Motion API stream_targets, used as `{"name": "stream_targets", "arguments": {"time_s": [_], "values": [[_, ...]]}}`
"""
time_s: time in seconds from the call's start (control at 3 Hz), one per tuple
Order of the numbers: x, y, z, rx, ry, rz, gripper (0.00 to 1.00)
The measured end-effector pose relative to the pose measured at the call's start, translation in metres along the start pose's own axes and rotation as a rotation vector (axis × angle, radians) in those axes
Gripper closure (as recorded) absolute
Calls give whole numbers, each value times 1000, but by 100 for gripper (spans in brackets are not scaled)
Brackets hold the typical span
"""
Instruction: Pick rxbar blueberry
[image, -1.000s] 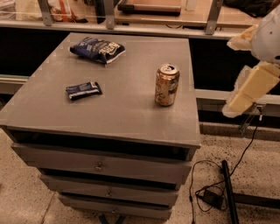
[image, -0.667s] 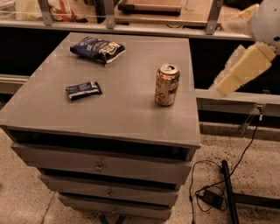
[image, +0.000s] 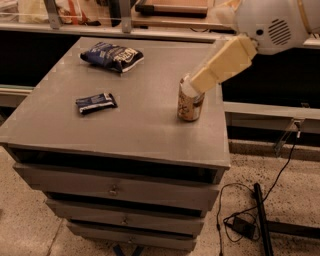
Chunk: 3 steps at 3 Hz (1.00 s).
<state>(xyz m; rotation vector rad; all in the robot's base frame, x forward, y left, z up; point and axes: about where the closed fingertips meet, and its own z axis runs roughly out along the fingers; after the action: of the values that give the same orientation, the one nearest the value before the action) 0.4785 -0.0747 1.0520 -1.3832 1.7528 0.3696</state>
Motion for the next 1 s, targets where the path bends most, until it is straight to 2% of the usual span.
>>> {"name": "stream_targets", "arguments": {"time_s": [0.67,1.0], "values": [[-45,18,79,-86,-105,-44,0],[-45,18,79,-86,-105,-44,0]]}}
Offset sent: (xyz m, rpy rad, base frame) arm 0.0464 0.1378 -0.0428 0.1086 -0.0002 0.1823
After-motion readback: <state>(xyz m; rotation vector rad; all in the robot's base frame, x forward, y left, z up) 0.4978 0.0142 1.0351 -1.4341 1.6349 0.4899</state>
